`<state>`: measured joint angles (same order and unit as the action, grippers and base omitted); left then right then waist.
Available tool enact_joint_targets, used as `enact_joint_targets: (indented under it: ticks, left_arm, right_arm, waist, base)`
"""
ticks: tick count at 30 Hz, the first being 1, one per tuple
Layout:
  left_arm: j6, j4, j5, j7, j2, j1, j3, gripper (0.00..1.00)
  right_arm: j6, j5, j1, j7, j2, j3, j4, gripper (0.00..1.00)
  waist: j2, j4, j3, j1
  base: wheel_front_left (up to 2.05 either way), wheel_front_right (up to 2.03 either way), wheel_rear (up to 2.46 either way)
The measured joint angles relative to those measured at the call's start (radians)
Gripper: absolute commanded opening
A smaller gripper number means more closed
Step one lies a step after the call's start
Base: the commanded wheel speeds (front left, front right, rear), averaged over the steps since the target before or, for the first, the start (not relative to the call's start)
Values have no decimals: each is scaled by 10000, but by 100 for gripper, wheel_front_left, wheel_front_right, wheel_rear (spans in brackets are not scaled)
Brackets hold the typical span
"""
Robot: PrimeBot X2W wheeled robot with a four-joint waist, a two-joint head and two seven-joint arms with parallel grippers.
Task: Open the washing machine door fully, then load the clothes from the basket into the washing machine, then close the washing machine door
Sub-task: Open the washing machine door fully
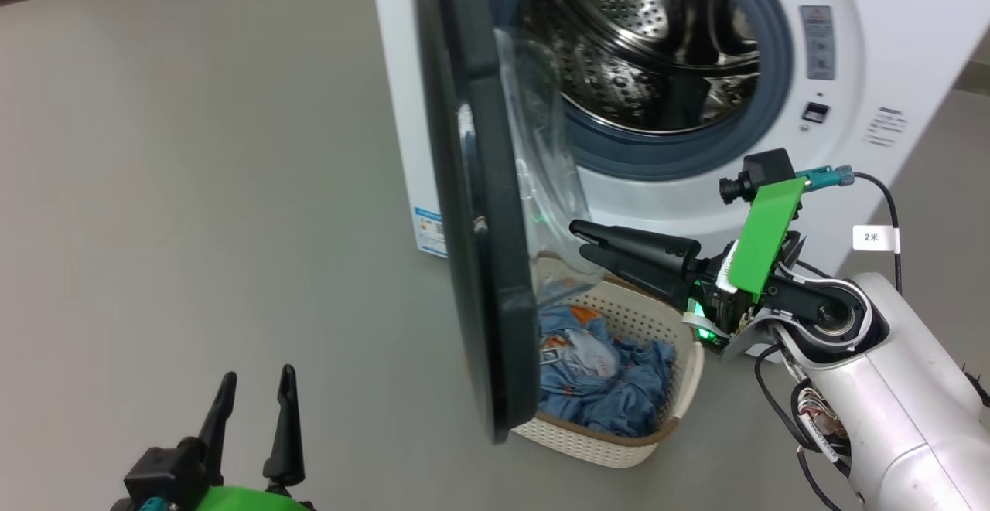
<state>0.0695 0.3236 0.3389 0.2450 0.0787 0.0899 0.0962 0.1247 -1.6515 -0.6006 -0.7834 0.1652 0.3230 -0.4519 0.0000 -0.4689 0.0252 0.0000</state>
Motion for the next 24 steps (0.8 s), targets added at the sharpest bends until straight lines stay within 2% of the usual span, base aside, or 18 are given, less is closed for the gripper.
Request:
enact_joint_targets:
  ticks: [15,24]
  left_arm:
    - [-88,23,0,6,59,104,21,100]
    - [-194,10,21,17,67,94,-71,100]
  right_arm:
    - [0,1057,936,941,437,-192,1709,100]
    - [0,2805,1765,3033,1133,-100,2830,100]
  waist:
    - [0,1862,26,0]
    - [0,2914,57,0]
  base:
    - [0,0,0]
    - [0,0,0]
